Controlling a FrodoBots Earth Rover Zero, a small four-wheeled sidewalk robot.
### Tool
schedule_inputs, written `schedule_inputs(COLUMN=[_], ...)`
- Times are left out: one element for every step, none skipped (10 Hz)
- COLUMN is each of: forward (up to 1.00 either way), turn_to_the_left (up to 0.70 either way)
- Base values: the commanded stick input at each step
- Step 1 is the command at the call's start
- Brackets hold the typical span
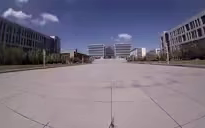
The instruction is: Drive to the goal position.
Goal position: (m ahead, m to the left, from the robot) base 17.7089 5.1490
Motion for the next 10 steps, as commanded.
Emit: schedule_inputs(forward=[0.70, 0.70, 0.70, 0.70, 0.70, 0.70, 0.70, 0.70, 0.70, 0.70], turn_to_the_left=[0.00, 0.00, 0.00, 0.00, 0.00, 0.00, 0.00, 0.00, 0.00, 0.00])
